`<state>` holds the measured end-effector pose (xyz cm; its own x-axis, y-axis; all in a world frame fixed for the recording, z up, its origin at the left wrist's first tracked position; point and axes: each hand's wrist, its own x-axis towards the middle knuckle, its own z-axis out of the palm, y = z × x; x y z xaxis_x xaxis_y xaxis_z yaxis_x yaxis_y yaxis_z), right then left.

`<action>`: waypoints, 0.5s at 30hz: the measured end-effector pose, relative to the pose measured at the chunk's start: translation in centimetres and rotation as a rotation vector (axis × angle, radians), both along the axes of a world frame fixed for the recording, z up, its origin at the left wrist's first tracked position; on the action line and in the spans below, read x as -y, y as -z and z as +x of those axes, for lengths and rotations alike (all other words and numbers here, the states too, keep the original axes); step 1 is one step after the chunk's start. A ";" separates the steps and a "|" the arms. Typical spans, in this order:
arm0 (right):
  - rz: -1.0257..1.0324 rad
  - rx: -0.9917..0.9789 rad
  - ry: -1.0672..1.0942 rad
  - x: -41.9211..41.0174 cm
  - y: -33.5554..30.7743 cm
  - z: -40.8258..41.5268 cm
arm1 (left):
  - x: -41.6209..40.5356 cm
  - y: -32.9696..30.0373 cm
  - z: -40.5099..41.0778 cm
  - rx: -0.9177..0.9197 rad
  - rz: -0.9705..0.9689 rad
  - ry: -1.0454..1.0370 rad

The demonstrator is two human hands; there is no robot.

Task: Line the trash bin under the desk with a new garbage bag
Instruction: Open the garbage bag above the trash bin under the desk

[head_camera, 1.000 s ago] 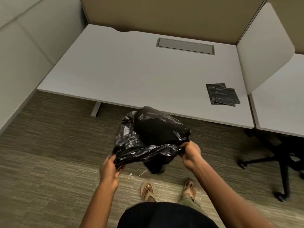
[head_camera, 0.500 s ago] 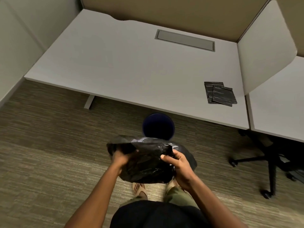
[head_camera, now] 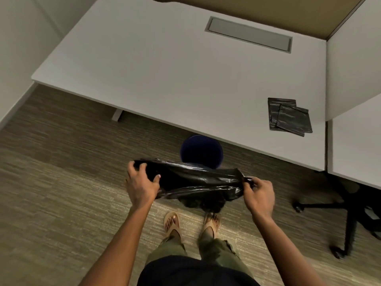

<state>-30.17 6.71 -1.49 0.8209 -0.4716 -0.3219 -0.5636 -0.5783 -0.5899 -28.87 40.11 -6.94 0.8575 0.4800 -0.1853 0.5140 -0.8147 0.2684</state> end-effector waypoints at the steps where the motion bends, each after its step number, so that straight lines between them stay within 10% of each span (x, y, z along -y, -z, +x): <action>1: 0.034 0.008 0.074 0.5 0.4 0.3 | 0.2 0.4 -0.5 -0.042 0.089 0.058; 4: 0.522 0.051 0.292 1.4 0.6 1.1 | 0.9 2.0 -2.3 -0.318 0.234 0.113; 7: 0.773 -0.012 0.100 2.1 0.3 1.0 | 2.0 3.7 -3.2 -0.462 -0.012 0.006; 11: 0.888 -0.153 -0.198 1.9 1.0 0.1 | 6.9 3.6 -2.0 -0.172 -0.376 0.041; 15: 0.852 -0.194 -0.329 1.7 1.5 0.2 | 11.3 2.3 1.1 0.002 -0.235 0.476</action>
